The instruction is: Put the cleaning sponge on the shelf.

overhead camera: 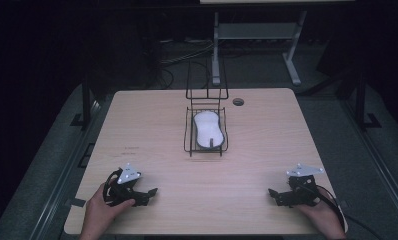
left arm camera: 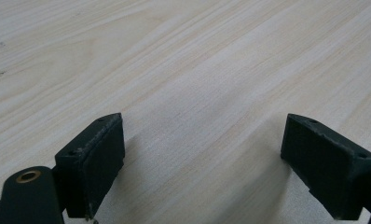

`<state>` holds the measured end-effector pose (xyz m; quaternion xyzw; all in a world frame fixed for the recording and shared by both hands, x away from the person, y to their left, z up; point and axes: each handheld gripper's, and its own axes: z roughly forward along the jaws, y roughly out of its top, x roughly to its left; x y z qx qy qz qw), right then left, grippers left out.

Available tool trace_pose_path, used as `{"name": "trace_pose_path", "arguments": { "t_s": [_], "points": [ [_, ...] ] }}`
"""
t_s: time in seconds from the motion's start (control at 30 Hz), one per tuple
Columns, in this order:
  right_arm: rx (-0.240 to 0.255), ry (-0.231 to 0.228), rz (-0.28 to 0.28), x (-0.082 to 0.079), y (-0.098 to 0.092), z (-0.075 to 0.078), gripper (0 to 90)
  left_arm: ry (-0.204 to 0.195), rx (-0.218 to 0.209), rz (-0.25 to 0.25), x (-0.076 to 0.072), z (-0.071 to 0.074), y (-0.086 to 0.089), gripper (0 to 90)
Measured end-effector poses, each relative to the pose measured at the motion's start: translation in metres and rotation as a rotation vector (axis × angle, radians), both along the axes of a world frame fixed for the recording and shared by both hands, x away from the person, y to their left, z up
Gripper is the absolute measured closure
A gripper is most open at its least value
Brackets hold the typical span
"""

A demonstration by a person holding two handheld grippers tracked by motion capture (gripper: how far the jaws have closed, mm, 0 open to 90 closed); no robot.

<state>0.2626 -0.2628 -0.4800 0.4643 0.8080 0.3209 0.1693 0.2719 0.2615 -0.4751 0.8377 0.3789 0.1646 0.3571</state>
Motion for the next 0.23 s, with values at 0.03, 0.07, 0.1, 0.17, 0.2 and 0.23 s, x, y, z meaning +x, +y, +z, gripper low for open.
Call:
{"name": "trace_pose_path", "arguments": {
  "t_s": [0.03,0.07,0.1,0.17,0.2,0.23],
  "points": [
    [0.009,-0.006,-0.005,-0.0012,-0.0004,-0.0009,1.8,0.0,0.0,0.0,0.0,0.0,0.0,12.6],
    [0.015,-0.02,0.0,-0.0021,-0.0015,-0.0021,1.7,0.0,0.0,0.0,0.0,0.0,0.0,12.6],
    [0.023,-0.03,0.004,-0.003,-0.0023,-0.0031,1.8,0.0,0.0,0.0,0.0,0.0,0.0,12.6],
    [0.023,-0.03,0.005,-0.003,-0.0025,-0.0031,1.7,0.0,0.0,0.0,0.0,0.0,0.0,12.6],
    [0.023,-0.03,0.005,-0.003,-0.0025,-0.0031,1.8,0.0,0.0,0.0,0.0,0.0,0.0,12.6],
    [0.023,-0.03,0.005,-0.003,-0.0025,-0.0031,1.8,0.0,0.0,0.0,0.0,0.0,0.0,12.6]
  ]
}}
